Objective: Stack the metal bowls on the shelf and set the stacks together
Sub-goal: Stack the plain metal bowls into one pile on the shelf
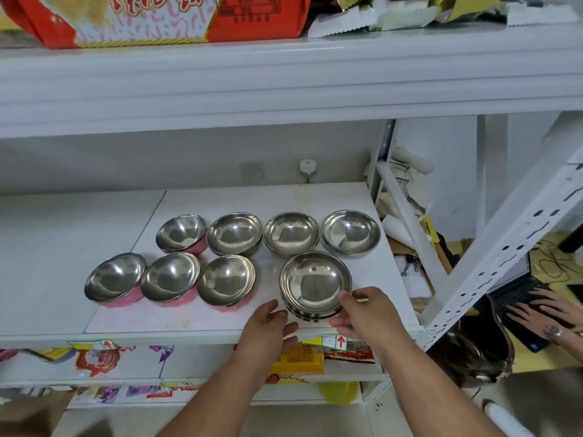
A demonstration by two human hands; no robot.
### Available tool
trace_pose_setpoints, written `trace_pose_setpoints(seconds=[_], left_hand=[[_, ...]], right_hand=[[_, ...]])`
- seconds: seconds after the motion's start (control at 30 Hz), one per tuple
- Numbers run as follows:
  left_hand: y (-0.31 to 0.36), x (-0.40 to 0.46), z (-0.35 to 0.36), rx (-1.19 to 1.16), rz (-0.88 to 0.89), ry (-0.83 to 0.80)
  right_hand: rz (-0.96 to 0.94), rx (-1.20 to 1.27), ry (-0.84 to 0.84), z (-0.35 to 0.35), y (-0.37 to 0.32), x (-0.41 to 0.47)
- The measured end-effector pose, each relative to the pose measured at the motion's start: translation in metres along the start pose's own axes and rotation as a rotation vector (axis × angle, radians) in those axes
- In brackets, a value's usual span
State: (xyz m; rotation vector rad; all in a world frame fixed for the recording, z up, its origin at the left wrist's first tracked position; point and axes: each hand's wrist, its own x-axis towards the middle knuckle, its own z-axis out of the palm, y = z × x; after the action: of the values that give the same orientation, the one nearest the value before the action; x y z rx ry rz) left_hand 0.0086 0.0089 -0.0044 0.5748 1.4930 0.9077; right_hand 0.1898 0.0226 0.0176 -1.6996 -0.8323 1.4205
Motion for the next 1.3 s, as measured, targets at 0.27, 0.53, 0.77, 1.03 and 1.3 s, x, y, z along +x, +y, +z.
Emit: trace_pose_setpoints(seconds=[0.27, 0.53, 0.77, 1.03, 1.3], left_hand=[[0.027, -0.020, -0.011, 0.316, 0.335, 0.246], [0.074, 0.005, -0.011, 0.212, 0.261, 0.122], [0.087, 0.043, -0.002, 0.165, 0.148, 0.049], [0.092, 0.068, 0.005, 0.174, 0.094, 0.036], [0.089, 0.096, 0.016, 0.221, 0.090, 0.090]], right_hand=[[-0.023, 0.012, 0.102, -0.015, -0.004, -0.001], [-0.141, -0.061, 0.272, -0.010, -0.030, 0.001], [-0.159, -0.096, 0.382, -0.005, -0.040, 0.009], [-0.100, -0.056, 0.415, -0.005, -0.047, 0.025], [0.025, 0.099, 0.340, -0.014, -0.049, 0.069]])
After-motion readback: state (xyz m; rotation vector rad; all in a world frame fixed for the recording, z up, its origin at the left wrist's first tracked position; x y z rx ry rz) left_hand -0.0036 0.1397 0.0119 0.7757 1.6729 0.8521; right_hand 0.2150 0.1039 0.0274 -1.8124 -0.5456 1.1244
